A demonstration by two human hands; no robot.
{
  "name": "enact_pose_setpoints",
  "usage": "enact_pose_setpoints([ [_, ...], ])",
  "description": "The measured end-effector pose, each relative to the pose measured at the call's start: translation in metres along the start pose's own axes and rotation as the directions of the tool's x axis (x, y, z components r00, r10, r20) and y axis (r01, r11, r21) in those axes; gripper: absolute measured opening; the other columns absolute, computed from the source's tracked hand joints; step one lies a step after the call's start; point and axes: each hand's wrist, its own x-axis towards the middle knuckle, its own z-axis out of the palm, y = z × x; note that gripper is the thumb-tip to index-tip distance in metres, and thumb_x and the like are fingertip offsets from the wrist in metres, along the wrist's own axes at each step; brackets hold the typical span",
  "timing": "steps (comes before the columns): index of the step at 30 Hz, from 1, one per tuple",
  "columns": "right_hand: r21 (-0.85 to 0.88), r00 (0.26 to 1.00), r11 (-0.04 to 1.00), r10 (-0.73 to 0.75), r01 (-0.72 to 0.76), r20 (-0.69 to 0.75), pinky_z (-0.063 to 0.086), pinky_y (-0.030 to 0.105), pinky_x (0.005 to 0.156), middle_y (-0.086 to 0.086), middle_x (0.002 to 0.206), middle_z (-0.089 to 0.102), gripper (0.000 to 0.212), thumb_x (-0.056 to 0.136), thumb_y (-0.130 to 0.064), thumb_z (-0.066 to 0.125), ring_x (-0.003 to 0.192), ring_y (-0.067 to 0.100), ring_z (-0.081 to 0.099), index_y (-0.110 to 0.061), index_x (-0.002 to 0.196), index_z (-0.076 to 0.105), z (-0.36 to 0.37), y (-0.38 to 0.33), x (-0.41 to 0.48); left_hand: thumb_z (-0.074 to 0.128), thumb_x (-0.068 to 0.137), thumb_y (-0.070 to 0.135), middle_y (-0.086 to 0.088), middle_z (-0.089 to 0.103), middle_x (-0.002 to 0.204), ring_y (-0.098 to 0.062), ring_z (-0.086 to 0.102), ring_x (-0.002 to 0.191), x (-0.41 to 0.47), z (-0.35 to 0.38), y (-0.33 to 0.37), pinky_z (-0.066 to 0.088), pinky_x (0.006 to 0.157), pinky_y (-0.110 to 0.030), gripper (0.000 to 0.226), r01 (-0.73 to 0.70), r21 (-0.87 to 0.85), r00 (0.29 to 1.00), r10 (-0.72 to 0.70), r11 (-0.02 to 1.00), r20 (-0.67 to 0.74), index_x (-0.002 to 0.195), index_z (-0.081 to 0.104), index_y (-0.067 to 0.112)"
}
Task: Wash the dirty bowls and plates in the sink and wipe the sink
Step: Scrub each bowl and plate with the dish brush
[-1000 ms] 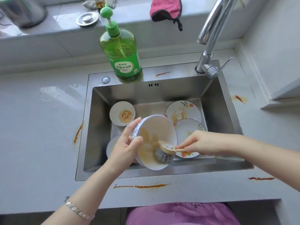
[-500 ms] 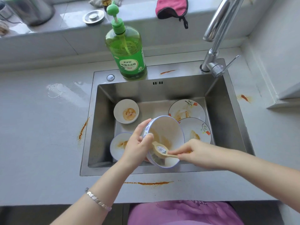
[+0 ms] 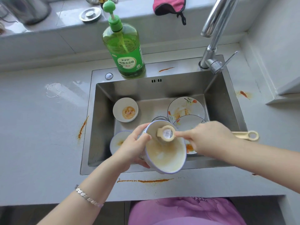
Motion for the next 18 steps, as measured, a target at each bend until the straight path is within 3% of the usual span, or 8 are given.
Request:
enact_pose_setpoints([
  [2,-0.084,0.993,0.994,-0.077,0.069,-0.087,0.013,0.026,0.042,0.0,0.06,0.027,0.058,0.09,-0.018,0.046,0.048,0.024,0.031,-0.056,0.132,0.033,-0.011,-0.007,0.006,0.035,0.093,0.017,-0.004,0.058,0.102,-0.023,0.063,0.067,0.0,0.001,0.0,0.057,0.055,-0.039,0.04,0.033,-0.019,0.999,-0.032,0.999,0.043,0.121,0.049,0.041],
  [5,-0.138,0.991,0.987,-0.092,0.078,-0.097,0.0,0.02,0.043,-0.001,0.052,0.022,0.067,0.062,-0.018,0.076,0.039,0.021,0.017,-0.055,0.115,0.056,-0.01,0.004,0.009,0.034,0.093,0.018,-0.005,0.058,0.105,-0.024,0.064,0.071,0.001,-0.007,0.002,0.056,0.056,-0.038,0.039,0.049,-0.058,0.998,-0.046,0.997,0.041,0.12,0.049,0.042],
  [7,-0.078,0.996,0.993,-0.086,0.085,-0.002,0.004,0.024,0.042,0.001,0.057,0.032,0.065,0.075,-0.023,0.067,0.045,0.024,0.03,-0.057,0.126,0.044,-0.004,0.002,0.0,0.035,0.093,0.018,-0.005,0.057,0.107,-0.025,0.063,0.076,0.003,-0.015,0.006,0.056,0.056,-0.038,0.039,0.022,-0.078,1.0,-0.021,0.997,0.015,0.119,0.049,0.043],
  [9,-0.064,0.996,0.996,-0.071,0.067,-0.055,0.012,0.027,0.042,0.004,0.07,0.042,0.059,0.09,-0.022,0.047,0.061,0.026,0.04,-0.051,0.137,0.028,0.011,0.004,-0.003,0.035,0.093,0.017,-0.002,0.057,0.106,-0.024,0.063,0.078,0.005,-0.017,0.009,0.057,0.057,-0.039,0.039,-0.013,-0.066,1.0,0.013,0.998,-0.002,0.119,0.048,0.043],
  [10,-0.048,0.993,0.997,-0.065,0.061,-0.101,0.012,0.026,0.042,0.004,0.07,0.043,0.059,0.088,-0.021,0.049,0.06,0.026,0.04,-0.051,0.136,0.032,0.011,0.003,-0.001,0.036,0.094,0.018,-0.002,0.057,0.106,-0.024,0.063,0.077,0.005,-0.015,0.012,0.057,0.058,-0.04,0.038,-0.017,-0.055,1.0,0.017,0.998,0.005,0.12,0.048,0.042],
  [13,-0.099,0.973,0.993,-0.082,0.061,-0.215,-0.003,0.012,0.05,0.001,0.041,0.037,0.066,0.045,-0.011,0.083,0.038,0.022,0.016,-0.046,0.1,0.069,-0.004,0.004,0.013,0.036,0.093,0.019,-0.005,0.057,0.104,-0.025,0.062,0.075,0.007,-0.005,0.015,0.058,0.06,-0.042,0.035,0.024,-0.05,0.998,-0.021,0.998,0.059,0.118,0.048,0.039],
  [15,-0.1,0.946,0.991,-0.12,0.094,-0.3,-0.002,0.01,0.055,-0.001,0.036,0.037,0.068,0.035,-0.007,0.084,0.037,0.02,0.009,-0.041,0.092,0.073,0.007,0.012,0.022,0.035,0.093,0.02,-0.005,0.057,0.1,-0.025,0.061,0.073,0.009,-0.004,0.019,0.058,0.062,-0.043,0.032,0.053,-0.07,0.997,-0.049,0.996,0.061,0.115,0.049,0.039],
  [18,-0.069,0.958,0.994,-0.102,0.087,-0.267,-0.005,0.011,0.054,-0.003,0.04,0.023,0.072,0.031,-0.008,0.086,0.037,0.02,0.009,-0.039,0.095,0.073,0.018,0.017,0.011,0.035,0.094,0.02,-0.006,0.055,0.096,-0.025,0.06,0.07,0.012,-0.016,0.023,0.059,0.061,-0.043,0.03,0.04,-0.102,0.999,-0.04,0.994,0.0,0.114,0.048,0.037],
])
